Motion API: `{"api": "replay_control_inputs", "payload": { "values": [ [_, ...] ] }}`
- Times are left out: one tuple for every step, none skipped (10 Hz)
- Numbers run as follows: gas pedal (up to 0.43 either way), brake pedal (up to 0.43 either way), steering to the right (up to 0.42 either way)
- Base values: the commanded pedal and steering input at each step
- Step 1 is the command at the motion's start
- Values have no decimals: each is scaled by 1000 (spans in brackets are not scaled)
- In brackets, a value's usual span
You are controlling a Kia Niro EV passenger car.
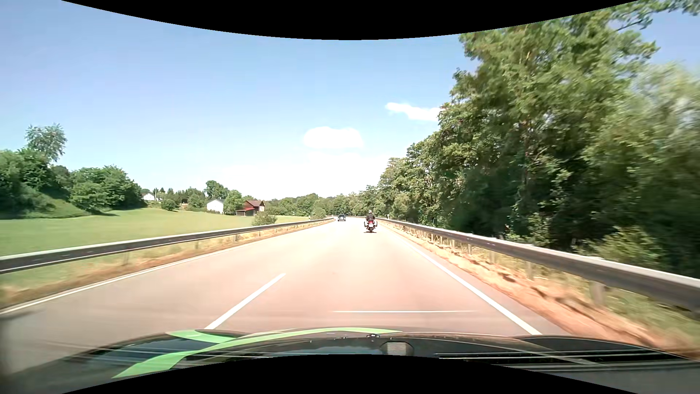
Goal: Follow the waypoints while adhering to traffic rules and regulations
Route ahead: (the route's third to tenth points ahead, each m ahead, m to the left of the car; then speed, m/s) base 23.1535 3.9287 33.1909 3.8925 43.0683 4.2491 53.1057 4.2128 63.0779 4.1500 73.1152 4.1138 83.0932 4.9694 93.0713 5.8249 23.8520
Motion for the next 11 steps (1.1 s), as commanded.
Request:
{"api": "replay_control_inputs", "payload": {
  "values": [
    [177,0,-3],
    [189,0,-3],
    [197,0,-3],
    [209,0,-3],
    [220,0,-3],
    [220,0,-3],
    [228,0,-4],
    [228,0,-4],
    [240,0,-5],
    [240,0,-6],
    [240,0,-6]
  ]
}}
